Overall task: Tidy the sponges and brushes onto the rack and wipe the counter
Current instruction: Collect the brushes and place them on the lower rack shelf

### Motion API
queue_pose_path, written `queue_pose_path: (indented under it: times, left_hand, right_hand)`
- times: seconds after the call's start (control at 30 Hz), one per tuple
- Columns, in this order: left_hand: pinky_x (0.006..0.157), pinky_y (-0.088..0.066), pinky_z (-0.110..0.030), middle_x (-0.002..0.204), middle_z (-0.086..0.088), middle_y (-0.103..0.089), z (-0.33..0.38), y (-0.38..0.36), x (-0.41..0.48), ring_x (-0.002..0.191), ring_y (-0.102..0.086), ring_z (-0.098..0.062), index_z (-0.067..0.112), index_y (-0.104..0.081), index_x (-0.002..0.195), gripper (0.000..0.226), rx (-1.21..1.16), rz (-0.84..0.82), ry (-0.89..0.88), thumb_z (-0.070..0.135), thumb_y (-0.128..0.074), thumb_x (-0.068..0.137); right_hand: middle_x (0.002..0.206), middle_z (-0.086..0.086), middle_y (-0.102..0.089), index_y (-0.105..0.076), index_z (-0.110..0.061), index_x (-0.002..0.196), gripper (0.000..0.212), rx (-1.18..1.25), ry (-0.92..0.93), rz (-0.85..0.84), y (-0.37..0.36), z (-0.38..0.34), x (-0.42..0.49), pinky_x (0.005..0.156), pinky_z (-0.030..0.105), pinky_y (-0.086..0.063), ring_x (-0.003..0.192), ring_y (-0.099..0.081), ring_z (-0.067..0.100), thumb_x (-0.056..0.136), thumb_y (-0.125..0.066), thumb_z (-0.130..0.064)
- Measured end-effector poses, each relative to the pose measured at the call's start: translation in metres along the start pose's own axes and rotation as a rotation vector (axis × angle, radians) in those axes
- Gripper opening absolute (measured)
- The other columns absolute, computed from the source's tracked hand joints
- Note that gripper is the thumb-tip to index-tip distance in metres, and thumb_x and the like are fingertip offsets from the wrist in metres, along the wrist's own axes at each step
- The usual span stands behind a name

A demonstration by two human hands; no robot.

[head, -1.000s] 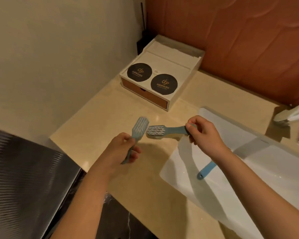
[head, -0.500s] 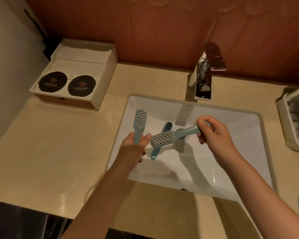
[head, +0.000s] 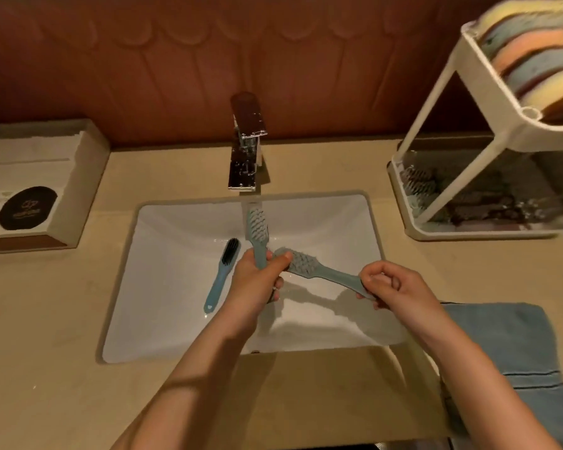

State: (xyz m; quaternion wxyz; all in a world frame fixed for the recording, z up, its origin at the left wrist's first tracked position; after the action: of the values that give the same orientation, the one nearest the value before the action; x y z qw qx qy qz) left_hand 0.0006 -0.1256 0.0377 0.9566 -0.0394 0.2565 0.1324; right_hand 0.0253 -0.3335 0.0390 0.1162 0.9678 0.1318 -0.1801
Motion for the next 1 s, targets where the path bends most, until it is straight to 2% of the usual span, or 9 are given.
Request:
queue_pose_path:
  times: [0.07, 0.17, 0.3, 0.4, 0.5, 0.67, 0.8, 0.9, 1.0]
  left_hand:
    - [0.053, -0.036, -0.028, 0.077, -0.007, -0.049, 0.005, -0.025, 0.002, 0.051, -0.041, -0.010, 0.013, -0.043, 0.089, 0.020, 0.023, -0.016, -0.015, 0.021, -0.061, 0.089]
    - [0.053, -0.037, -0.029, 0.076, -0.008, -0.048, 0.011, -0.058, 0.006, 0.051, -0.042, -0.011, 0.015, -0.042, 0.084, 0.022, 0.031, -0.026, -0.037, 0.021, -0.064, 0.087]
    - [0.055, -0.038, -0.030, 0.082, -0.009, -0.054, 0.013, -0.100, 0.002, 0.053, -0.043, -0.013, 0.015, -0.044, 0.089, 0.019, 0.034, -0.034, -0.050, 0.022, -0.062, 0.088]
    - [0.054, -0.037, -0.028, 0.088, -0.007, -0.061, 0.008, -0.132, -0.006, 0.054, -0.042, -0.013, 0.015, -0.048, 0.094, 0.014, 0.008, -0.067, 0.004, 0.027, -0.056, 0.092]
    - [0.050, -0.034, -0.026, 0.088, -0.005, -0.061, 0.006, -0.162, -0.009, 0.054, -0.042, -0.013, 0.015, -0.052, 0.090, 0.020, 0.003, -0.090, 0.076, 0.029, -0.041, 0.098]
    - [0.050, -0.032, -0.025, 0.069, -0.001, -0.046, -0.001, -0.185, -0.010, 0.053, -0.038, -0.013, 0.014, -0.057, 0.084, 0.027, 0.121, -0.116, 0.096, 0.020, -0.034, 0.098]
    - [0.045, -0.033, -0.019, 0.061, 0.001, -0.045, -0.001, -0.195, -0.008, 0.050, -0.037, -0.011, 0.014, -0.063, 0.081, 0.030, 0.259, -0.179, 0.034, 0.016, -0.039, 0.099]
    - [0.040, -0.027, -0.019, 0.063, -0.004, -0.037, 0.001, -0.200, -0.005, 0.048, -0.030, -0.013, 0.015, -0.067, 0.085, 0.029, 0.317, -0.204, -0.008, 0.018, -0.041, 0.099]
    - [0.037, -0.021, -0.016, 0.063, -0.005, -0.033, 0.004, -0.202, -0.005, 0.046, -0.025, -0.012, 0.012, -0.068, 0.094, 0.028, 0.336, -0.189, -0.046, 0.018, -0.041, 0.099]
  right_hand:
    - [0.063, 0.002, -0.068, -0.066, -0.009, 0.084, 0.014, -0.044, -0.015, -0.062, 0.024, 0.005, -0.005, 0.053, 0.013, -0.042, 0.062, -0.056, 0.011, 0.089, -0.055, -0.001]
    - [0.076, 0.016, -0.070, -0.069, -0.009, 0.089, 0.011, -0.121, -0.007, -0.119, 0.052, 0.007, -0.006, 0.063, 0.016, -0.046, 0.068, -0.063, 0.010, 0.087, -0.059, -0.004]
    - [0.064, 0.000, -0.066, -0.067, -0.007, 0.083, 0.008, -0.141, 0.002, -0.136, 0.087, 0.015, -0.005, 0.064, 0.012, -0.048, 0.062, -0.061, 0.003, 0.086, -0.061, -0.002]
    - [0.063, 0.002, -0.064, -0.065, -0.003, 0.085, 0.006, -0.109, -0.015, -0.079, 0.115, 0.028, -0.011, 0.059, 0.010, -0.046, 0.058, -0.059, 0.003, 0.087, -0.059, -0.002]
    - [0.063, 0.006, -0.062, -0.062, -0.002, 0.084, 0.007, -0.040, -0.020, -0.004, 0.149, 0.038, -0.015, 0.045, 0.009, -0.036, 0.049, -0.052, 0.002, 0.088, -0.057, 0.000]
    - [0.064, 0.015, -0.051, -0.056, 0.004, 0.088, 0.004, 0.000, -0.010, 0.113, 0.196, 0.060, -0.016, 0.038, 0.015, -0.032, 0.038, -0.040, 0.005, 0.089, -0.054, 0.001]
    - [0.059, 0.006, -0.048, -0.058, -0.002, 0.087, 0.006, 0.042, -0.054, 0.241, 0.224, 0.070, -0.004, 0.036, 0.018, -0.033, 0.040, -0.038, 0.010, 0.091, -0.053, -0.001]
    - [0.062, 0.008, -0.049, -0.060, -0.006, 0.091, 0.009, 0.067, -0.062, 0.383, 0.244, 0.070, 0.019, 0.037, 0.020, -0.033, 0.047, -0.038, 0.016, 0.091, -0.052, -0.001]
    - [0.072, 0.012, -0.058, -0.062, -0.009, 0.104, 0.017, -0.136, -0.040, 0.491, 0.264, 0.067, 0.056, 0.044, 0.027, -0.042, 0.050, -0.046, 0.019, 0.091, -0.052, -0.003]
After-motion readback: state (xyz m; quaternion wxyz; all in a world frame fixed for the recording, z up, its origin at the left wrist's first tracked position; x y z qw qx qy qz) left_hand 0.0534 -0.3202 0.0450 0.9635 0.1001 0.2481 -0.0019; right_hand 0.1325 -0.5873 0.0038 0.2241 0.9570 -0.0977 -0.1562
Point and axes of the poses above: each hand's wrist, its own x-axis towards the middle knuckle, its own y-axis out of the back of the hand, z = x × y, the point moved 3 cm from there along x, towards the middle knuckle
